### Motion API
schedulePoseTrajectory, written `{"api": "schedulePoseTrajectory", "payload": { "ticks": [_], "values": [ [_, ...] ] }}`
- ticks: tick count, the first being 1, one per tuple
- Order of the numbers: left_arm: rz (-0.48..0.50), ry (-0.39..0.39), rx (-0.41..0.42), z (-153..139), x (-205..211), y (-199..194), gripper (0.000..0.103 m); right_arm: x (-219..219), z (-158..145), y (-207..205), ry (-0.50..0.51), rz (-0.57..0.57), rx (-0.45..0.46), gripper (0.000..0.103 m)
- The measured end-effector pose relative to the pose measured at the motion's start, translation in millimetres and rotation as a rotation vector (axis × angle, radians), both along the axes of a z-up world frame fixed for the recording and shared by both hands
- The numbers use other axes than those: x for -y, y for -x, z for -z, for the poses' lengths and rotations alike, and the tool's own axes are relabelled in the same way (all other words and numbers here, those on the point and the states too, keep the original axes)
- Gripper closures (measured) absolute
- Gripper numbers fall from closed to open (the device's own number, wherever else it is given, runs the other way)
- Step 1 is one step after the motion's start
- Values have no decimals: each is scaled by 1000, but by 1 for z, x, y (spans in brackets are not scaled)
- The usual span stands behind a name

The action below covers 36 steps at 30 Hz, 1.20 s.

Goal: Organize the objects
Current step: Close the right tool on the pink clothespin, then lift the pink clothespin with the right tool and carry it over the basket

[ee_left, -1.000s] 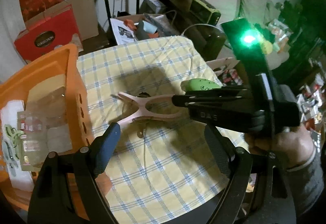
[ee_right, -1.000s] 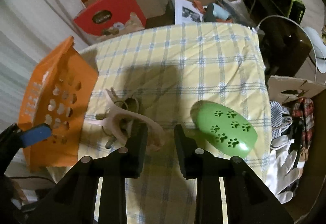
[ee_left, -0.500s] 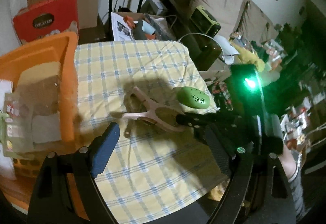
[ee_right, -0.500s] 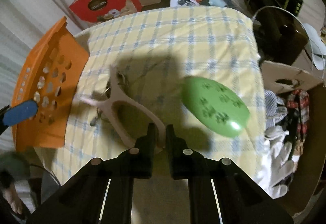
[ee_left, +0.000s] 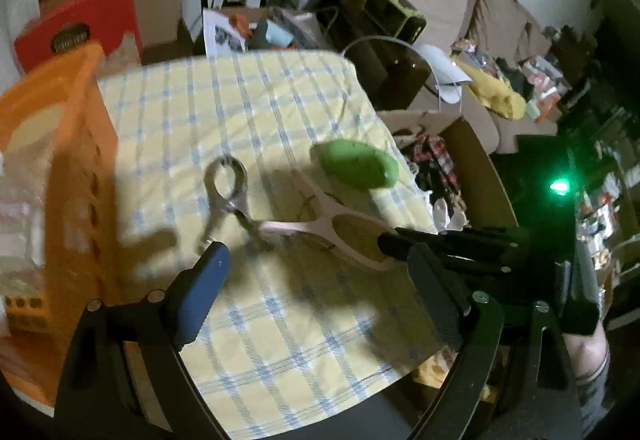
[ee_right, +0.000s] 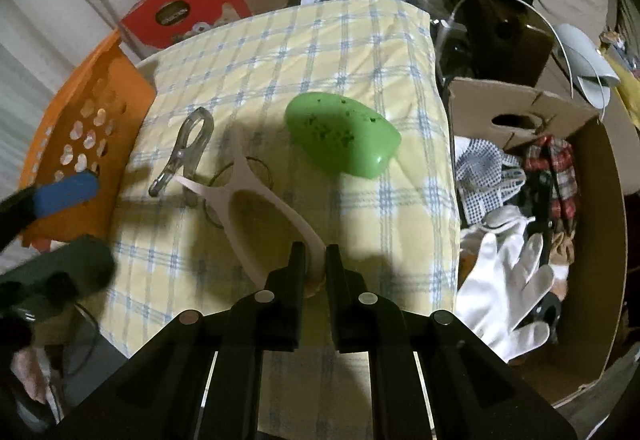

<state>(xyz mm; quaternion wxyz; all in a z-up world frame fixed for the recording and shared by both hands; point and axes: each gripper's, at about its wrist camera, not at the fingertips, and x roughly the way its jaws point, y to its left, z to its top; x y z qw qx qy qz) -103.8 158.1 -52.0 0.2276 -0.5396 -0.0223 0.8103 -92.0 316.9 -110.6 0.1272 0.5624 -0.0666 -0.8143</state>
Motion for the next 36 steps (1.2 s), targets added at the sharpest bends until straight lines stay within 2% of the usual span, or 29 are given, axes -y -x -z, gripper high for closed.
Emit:
{"api": "schedulePoseTrajectory", "payload": {
  "ticks": [9,10,13,19,23,26,29,34,36],
  "values": [
    [-122,-118,138,47,4,12,23,2,0,-11,3,3,-20,94],
    [-128,-128,149,50,4,12,28,1,0,-12,8,5,-21,94],
    [-138,-148,181,61,1,12,32,0,1,-16,29,11,-25,94],
    [-156,-148,151,63,-6,8,33,4,1,-27,53,12,-40,94],
    [-160,-99,112,62,-13,2,53,5,1,-32,67,23,-48,93],
    [-165,-80,102,62,-13,-1,61,4,2,-35,73,33,-53,93],
    [-169,-72,109,61,-13,-4,62,5,2,-36,74,38,-54,93],
    [-168,-9,46,59,-20,-14,63,8,1,-40,54,54,-70,93],
    [-186,2,35,60,-18,-16,70,9,1,-42,46,58,-75,93]
  ]
}}
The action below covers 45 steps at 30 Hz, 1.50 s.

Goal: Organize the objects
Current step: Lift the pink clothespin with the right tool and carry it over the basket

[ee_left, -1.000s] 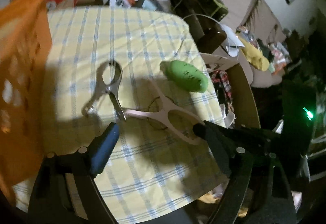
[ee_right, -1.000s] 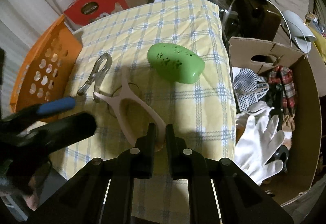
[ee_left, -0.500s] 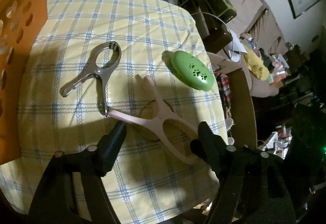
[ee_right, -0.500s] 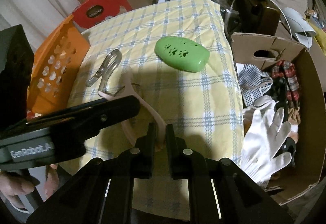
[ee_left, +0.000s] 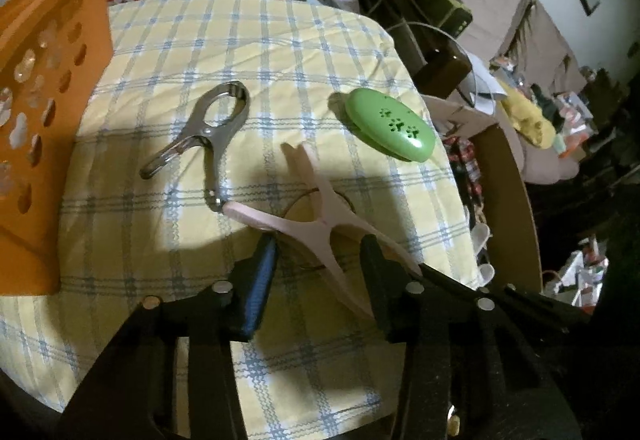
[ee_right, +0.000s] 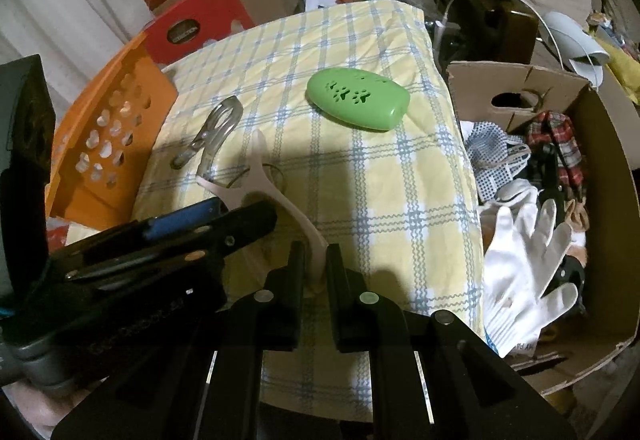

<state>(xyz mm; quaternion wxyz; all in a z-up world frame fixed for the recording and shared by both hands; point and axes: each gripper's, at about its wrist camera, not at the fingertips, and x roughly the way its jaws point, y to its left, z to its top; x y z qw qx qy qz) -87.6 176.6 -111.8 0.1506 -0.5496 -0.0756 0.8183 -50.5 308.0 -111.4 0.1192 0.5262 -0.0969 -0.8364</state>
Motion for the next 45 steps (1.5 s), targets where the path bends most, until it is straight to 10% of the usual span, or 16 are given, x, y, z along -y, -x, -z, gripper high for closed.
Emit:
{"api": "schedulePoseTrajectory", "payload": {
  "ticks": [23,45],
  "values": [
    [-34,-125,-129,-79,43,2,80,25,-66,-8,9,-14,-145,93],
    [-298,-124,-215,-129,222,14,79,199,-118,36,65,-294,-204,93]
  ]
}}
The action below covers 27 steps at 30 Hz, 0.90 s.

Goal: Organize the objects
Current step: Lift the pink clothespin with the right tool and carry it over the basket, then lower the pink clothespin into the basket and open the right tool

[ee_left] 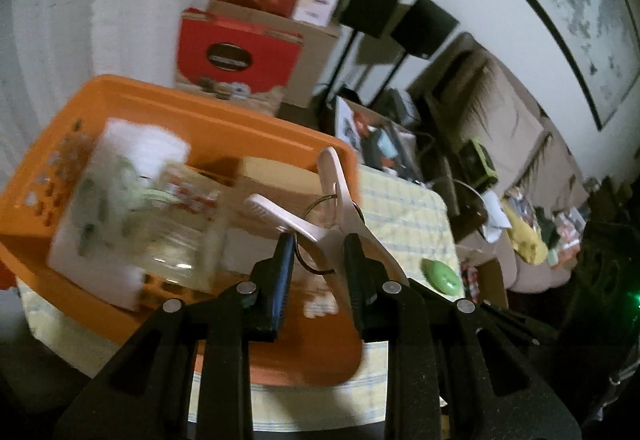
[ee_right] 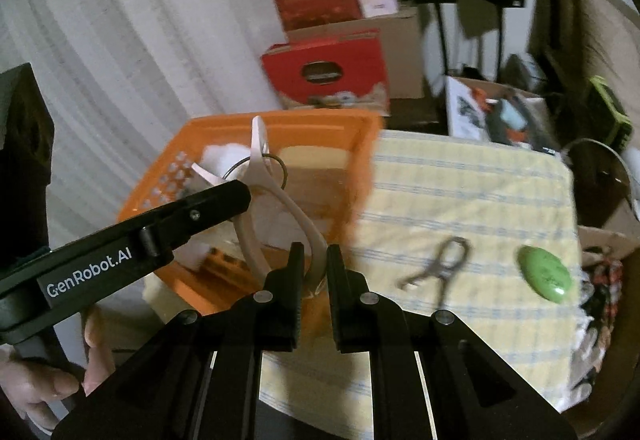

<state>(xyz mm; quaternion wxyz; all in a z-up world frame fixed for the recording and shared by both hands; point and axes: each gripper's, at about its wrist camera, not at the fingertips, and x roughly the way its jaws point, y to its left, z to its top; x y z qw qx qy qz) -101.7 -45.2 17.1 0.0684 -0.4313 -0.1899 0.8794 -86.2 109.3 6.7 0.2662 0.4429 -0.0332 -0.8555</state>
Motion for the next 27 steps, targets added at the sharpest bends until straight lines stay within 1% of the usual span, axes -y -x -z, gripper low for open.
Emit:
{"api": "schedulePoseTrajectory", "payload": {
  "ticks": [4,9,12,21,27],
  "values": [
    [-48,5,13,4,35,0,79,34,5,7,1,-49,13,93],
    [-86,18,30,10,66,0,79,70,13,15,1,-95,39,93],
    [-101,24,36,12,81,1,79,83,14,18,-5,-110,42,93],
    [-134,34,48,18,111,5,79,115,19,27,-19,-132,51,93],
    [-143,30,63,25,124,10,79,128,25,32,-34,-139,57,93]
  ]
}}
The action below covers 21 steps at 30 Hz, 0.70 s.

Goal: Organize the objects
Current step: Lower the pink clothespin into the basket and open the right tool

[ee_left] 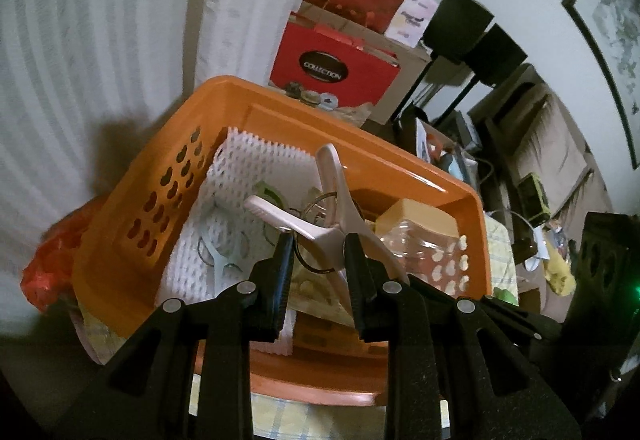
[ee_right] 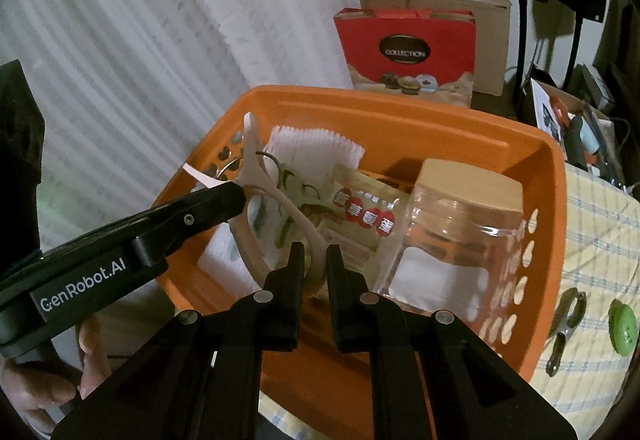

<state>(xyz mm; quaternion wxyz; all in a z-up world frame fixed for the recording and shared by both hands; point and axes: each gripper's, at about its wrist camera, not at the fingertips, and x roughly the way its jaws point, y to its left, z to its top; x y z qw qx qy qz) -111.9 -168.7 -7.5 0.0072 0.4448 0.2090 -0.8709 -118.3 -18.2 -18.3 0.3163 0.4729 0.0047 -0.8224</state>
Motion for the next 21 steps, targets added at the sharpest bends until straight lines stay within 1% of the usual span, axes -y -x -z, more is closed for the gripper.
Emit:
{"api": "schedulePoseTrajectory", "payload": {
  "ticks": [7,12,14,15,16,17,18,19,21],
  "values": [
    [7,4,28,13,3,10,79,8,13,8,-29,0,11,94],
    [8,-15,58,28,7,18,79,13,25,14,-55,1,12,94],
    [12,-2,79,33,8,22,79,14,27,15,-65,3,6,93],
    [7,1,84,36,9,23,77,14,28,15,-73,7,1,92],
    [1,-2,87,38,11,24,68,13,28,16,-77,13,-2,92],
    [-6,-7,89,39,14,23,56,12,28,16,-78,17,-3,91],
    [-22,-22,83,40,18,22,51,10,27,16,-75,20,-5,91],
    [-36,-34,75,40,21,20,46,9,26,16,-73,23,-8,90],
    [-44,-35,69,39,25,17,45,5,22,16,-75,34,-22,90]
  ]
}}
